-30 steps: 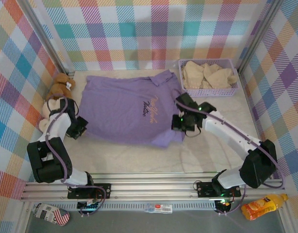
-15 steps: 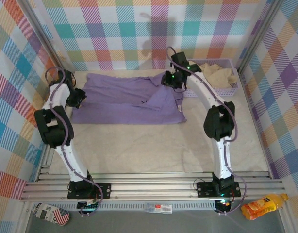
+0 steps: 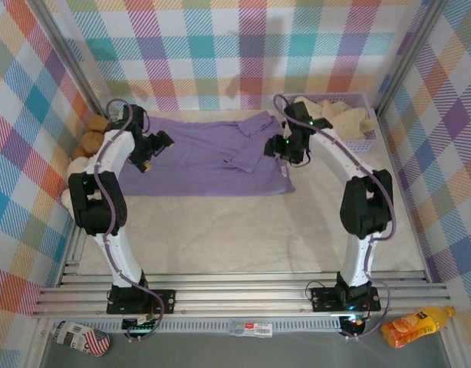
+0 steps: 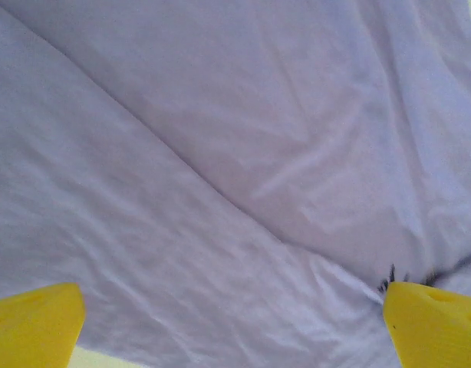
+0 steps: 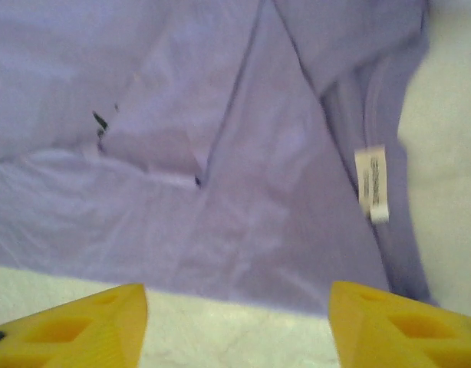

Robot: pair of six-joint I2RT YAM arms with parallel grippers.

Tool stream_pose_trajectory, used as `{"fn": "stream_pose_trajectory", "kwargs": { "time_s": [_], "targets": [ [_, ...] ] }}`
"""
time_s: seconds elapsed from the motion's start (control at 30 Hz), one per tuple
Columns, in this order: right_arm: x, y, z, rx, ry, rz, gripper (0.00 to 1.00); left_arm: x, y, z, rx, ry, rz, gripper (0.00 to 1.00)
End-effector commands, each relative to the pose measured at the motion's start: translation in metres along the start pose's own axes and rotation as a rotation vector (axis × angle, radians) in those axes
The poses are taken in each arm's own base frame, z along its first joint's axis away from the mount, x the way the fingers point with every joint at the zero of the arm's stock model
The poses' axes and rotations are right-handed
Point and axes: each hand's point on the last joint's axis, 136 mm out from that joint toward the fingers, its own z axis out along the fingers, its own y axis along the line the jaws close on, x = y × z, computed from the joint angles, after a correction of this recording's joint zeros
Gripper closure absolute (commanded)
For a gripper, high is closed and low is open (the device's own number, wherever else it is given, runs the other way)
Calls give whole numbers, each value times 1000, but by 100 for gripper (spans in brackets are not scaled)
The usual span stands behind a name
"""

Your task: Fold and stack the mixed laundry pile

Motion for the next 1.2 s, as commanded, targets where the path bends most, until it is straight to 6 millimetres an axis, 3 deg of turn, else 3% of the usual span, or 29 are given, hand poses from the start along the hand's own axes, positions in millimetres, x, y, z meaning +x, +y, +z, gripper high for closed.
{"fn": "stream_pose_trajectory", "kwargs": {
  "time_s": [0.0,0.2,0.37,0.5,0.6,0.73,0.77,0.9,1.03,1.17],
  "targets": [
    [24,-6,20,-11,39,60,40,13,-9,20,35,23,17,0],
    [41,-38,64,87,74,178,50,16,13,71,-24,49,1,0],
    [54,-79,75,219,103,310,51,23,39,87,-108,82,38,0],
    [79,-98,83,242,159,319,50,47,63,91,-162,137,63,0],
    [105,-113,85,277,214,340,50,82,78,90,-176,198,48,0],
    [143,-133,71,323,262,382,51,136,100,78,-237,252,24,0],
    [151,-135,68,310,270,388,52,155,114,76,-274,275,3,0],
    [183,-139,47,302,298,439,52,206,140,54,-326,305,-48,0],
    [206,-157,13,386,302,446,52,229,150,27,-382,272,-2,0],
    [216,-171,-13,344,277,486,52,228,148,5,-371,201,-20,0]
  ]
}}
